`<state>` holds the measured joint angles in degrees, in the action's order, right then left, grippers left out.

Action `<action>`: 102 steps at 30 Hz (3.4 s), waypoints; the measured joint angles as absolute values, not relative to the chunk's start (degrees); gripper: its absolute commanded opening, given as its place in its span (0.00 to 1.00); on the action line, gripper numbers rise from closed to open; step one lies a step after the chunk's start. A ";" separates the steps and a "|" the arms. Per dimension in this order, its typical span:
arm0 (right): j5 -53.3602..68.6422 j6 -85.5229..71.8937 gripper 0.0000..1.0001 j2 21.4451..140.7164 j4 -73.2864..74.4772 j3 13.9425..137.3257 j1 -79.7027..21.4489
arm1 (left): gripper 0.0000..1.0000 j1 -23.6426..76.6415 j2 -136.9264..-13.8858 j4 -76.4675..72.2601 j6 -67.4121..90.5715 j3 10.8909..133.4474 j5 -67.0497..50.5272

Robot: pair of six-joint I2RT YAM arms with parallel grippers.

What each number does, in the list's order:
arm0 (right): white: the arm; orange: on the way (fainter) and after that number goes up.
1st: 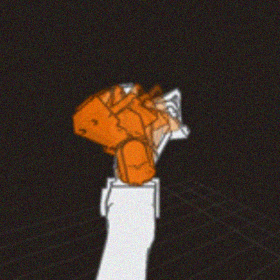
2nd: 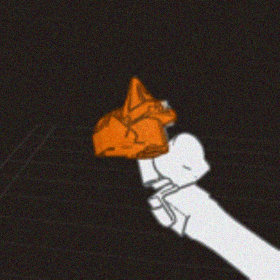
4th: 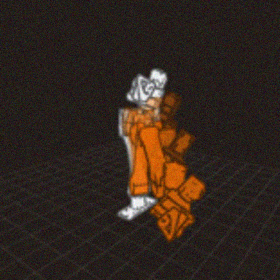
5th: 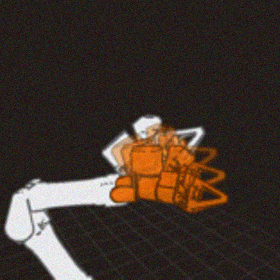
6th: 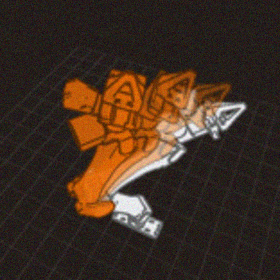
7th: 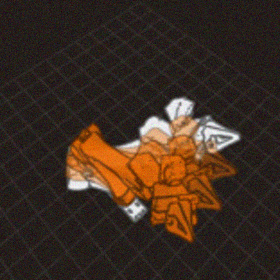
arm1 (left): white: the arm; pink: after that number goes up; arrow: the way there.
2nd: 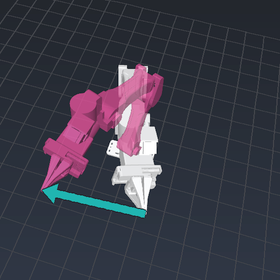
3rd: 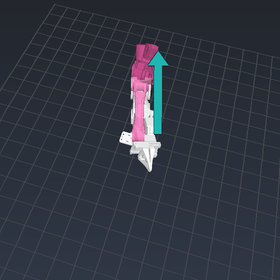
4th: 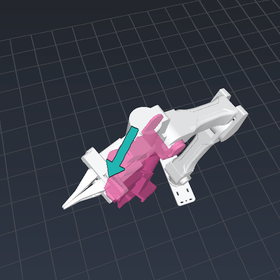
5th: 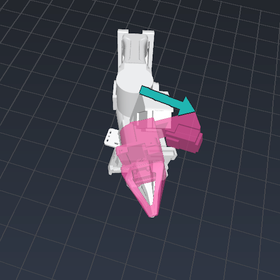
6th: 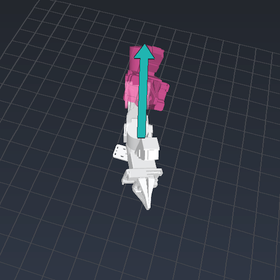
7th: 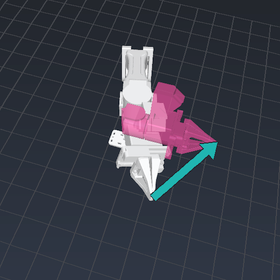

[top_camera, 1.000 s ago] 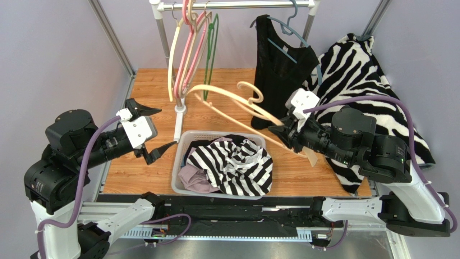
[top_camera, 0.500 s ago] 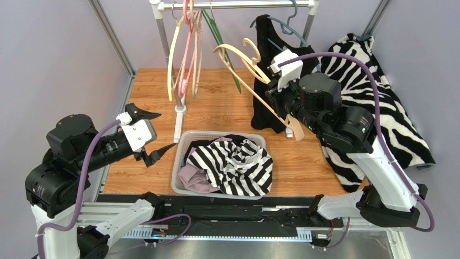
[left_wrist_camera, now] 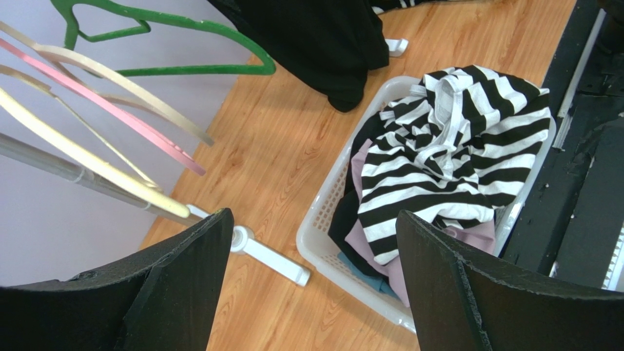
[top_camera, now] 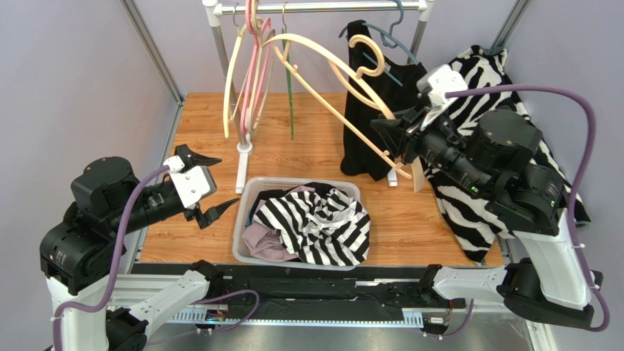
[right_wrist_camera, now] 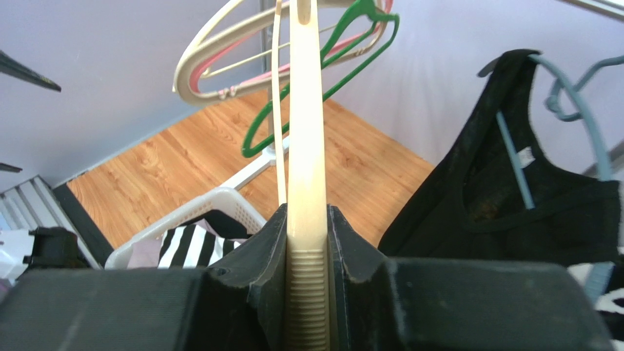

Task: Remove the tank top from the hanger
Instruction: Place the hanger at the clothesline.

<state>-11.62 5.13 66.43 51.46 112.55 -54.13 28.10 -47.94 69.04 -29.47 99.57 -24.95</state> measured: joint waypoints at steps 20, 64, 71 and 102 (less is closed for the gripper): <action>-26.55 5.76 0.00 72.25 51.77 112.14 -48.31 | 0.88 26.94 -47.97 69.21 -29.47 99.57 -27.16; -27.38 6.00 0.00 110.61 46.96 142.37 -39.22 | 0.87 26.52 -46.22 71.42 -30.20 97.76 -27.57; -27.00 4.75 0.00 112.22 44.56 142.52 -38.74 | 0.87 26.52 -46.22 71.42 -30.20 97.76 -27.57; -27.92 4.45 0.76 112.33 40.40 137.51 -45.19 | 0.87 26.13 -45.82 71.48 -30.30 97.76 -28.01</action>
<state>-27.92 4.45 112.33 40.40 137.51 -45.19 26.13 -45.82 71.48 -30.30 97.76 -28.01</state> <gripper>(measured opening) 0.719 0.869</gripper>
